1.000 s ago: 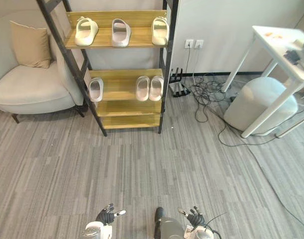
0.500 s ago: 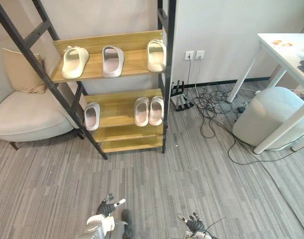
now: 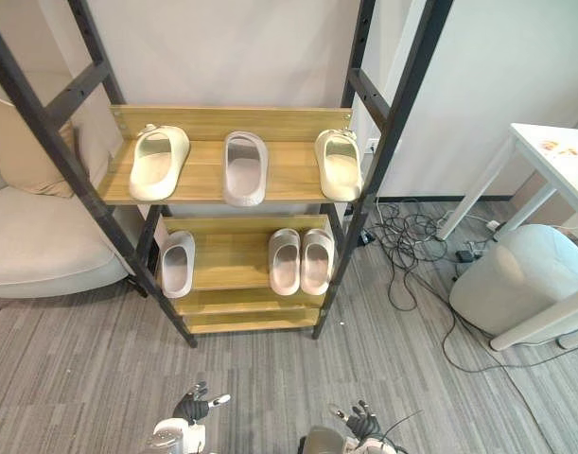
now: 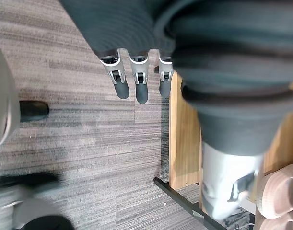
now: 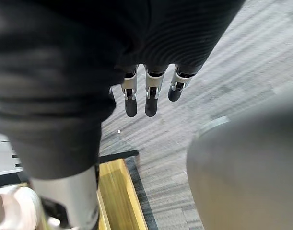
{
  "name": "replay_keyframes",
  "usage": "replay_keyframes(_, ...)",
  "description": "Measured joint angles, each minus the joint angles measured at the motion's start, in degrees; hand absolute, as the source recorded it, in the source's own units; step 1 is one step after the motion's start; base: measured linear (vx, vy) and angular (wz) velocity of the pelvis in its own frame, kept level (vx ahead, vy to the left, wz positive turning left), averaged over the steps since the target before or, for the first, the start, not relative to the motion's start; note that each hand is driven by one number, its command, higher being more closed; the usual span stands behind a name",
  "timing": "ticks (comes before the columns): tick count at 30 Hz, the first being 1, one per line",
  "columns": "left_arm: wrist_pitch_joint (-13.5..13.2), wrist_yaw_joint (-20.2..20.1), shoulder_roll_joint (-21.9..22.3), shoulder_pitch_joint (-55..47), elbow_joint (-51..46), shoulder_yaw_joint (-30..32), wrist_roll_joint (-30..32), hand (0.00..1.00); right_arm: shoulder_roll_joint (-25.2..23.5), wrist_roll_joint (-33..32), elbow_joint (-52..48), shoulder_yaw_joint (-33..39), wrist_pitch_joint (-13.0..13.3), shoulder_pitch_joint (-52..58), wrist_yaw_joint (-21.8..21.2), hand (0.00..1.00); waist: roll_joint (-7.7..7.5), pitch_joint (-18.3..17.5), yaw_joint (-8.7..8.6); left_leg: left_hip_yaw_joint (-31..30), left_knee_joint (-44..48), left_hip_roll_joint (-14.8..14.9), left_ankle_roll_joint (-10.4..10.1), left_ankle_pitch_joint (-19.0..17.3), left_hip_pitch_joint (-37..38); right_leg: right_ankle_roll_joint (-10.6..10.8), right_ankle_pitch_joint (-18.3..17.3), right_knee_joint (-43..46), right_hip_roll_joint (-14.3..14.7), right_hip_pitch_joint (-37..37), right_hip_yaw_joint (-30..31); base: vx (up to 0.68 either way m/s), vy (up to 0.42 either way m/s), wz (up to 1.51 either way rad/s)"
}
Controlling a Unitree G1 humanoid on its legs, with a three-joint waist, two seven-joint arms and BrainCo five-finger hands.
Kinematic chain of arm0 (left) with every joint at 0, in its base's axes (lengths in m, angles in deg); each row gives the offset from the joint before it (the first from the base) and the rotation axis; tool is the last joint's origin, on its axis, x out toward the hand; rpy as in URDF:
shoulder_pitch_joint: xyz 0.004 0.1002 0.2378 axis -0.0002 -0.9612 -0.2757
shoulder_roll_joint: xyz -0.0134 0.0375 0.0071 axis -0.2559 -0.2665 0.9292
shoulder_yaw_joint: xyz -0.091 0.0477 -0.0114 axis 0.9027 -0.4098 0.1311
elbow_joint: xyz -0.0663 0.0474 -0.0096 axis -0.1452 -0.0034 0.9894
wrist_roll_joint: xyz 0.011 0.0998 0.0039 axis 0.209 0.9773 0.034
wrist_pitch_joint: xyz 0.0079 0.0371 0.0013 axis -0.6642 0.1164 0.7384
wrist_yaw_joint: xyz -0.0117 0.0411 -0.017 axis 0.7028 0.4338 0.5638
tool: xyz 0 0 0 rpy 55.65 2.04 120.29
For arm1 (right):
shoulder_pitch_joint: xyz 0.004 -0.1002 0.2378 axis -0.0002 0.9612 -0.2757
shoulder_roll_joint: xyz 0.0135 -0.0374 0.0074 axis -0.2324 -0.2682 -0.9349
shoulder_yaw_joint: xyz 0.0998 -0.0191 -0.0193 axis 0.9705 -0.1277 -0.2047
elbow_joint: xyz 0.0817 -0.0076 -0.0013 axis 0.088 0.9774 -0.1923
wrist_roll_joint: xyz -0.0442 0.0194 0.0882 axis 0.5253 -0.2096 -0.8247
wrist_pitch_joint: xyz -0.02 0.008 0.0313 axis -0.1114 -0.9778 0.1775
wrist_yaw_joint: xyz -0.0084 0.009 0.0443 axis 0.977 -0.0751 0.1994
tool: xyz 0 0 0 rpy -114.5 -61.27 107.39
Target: Organize the slippers on the shoe rack
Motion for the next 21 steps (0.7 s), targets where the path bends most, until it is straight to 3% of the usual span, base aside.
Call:
replay_keyframes(2,-0.1,0.0,1.8,0.0,-0.1,2.0,0.0,0.0,0.6,0.0,-0.2,0.1,0.1,-0.1,0.0,0.0,1.65,0.2,0.2,0.0,4.5,1.3,-0.8,-0.5,-1.4,-0.8,-0.8,-2.2,0.7,2.3,-0.8,0.34,-0.219,0.1)
replay_keyframes(4,0.0,0.0,2.5,0.0,-1.1,2.8,0.0,0.0,0.6,0.0,-0.3,0.1,0.2,-0.1,0.2,0.0,2.08,0.5,0.01,0.4,17.4,2.7,-1.8,-0.8,-6.6,-1.5,-1.3,-4.6,0.8,5.5,-1.5,0.25,-0.157,0.24)
replay_keyframes(6,-0.1,0.0,3.0,-0.3,-2.6,3.7,0.0,0.0,0.4,0.0,-0.3,0.0,0.0,0.1,0.4,0.0,1.62,1.1,0.38,2.5,28.3,5.1,-3.2,-1.5,-10.4,-2.4,-1.9,-6.4,0.9,8.7,-2.2,0.19,-0.103,0.11)
replay_keyframes(8,-0.2,-0.1,3.5,-0.7,-3.7,4.3,0.0,0.0,0.4,0.0,-0.3,-0.3,-0.1,0.3,0.5,0.0,1.56,1.1,0.38,5.0,34.0,8.8,-2.3,-1.9,-13.2,-2.5,-2.4,-8.5,1.1,12.2,-2.5,0.14,-0.023,0.0)
replay_keyframes(10,-0.3,0.0,3.4,-0.6,-3.9,4.2,0.1,0.0,0.3,-0.1,-0.3,-0.3,-0.1,0.4,0.5,0.0,1.33,1.1,0.38,5.5,28.9,10.1,-2.1,-1.9,-15.0,-1.8,-2.6,-9.4,0.3,13.1,-2.1,0.13,0.095,-0.08)
replay_keyframes(13,-0.3,0.0,3.3,-0.4,-3.2,2.6,0.6,0.0,0.4,-0.3,-0.2,-0.3,-0.1,0.3,0.5,0.0,1.33,1.1,0.29,3.2,12.3,7.9,-1.3,1.5,-14.2,0.0,-2.9,-9.3,-1.3,13.6,-1.3,0.15,0.173,-0.05)
replay_keyframes(14,-0.4,-0.1,3.1,-0.3,-2.6,0.8,0.6,0.0,0.9,-0.2,0.1,-0.3,0.0,0.2,0.5,0.0,2.33,0.9,0.31,0.4,5.1,7.2,-4.6,7.6,-12.6,1.7,-3.4,-9.5,-0.9,13.5,-0.7,0.16,0.197,-0.02)
replay_keyframes(17,-0.5,0.0,0.7,0.2,-1.2,-0.8,1.2,0.0,-0.3,0.3,1.2,-0.5,-0.2,0.0,0.4,0.0,-0.39,-0.2,0.29,1.9,0.5,3.8,-3.2,8.5,-10.8,3.9,-2.3,-12.6,-3.9,14.2,0.7,0.14,0.201,-0.07)
replay_keyframes(21,-0.3,0.0,-2.2,0.3,0.6,-3.5,1.3,0.0,-0.5,0.6,2.2,-0.6,-0.2,0.1,0.4,0.0,-1.7,-0.9,0.12,3.5,-4.1,0.8,-2.0,9.4,-7.4,5.4,-1.9,-14.5,-6.4,15.2,1.9,0.1,0.167,-0.16)
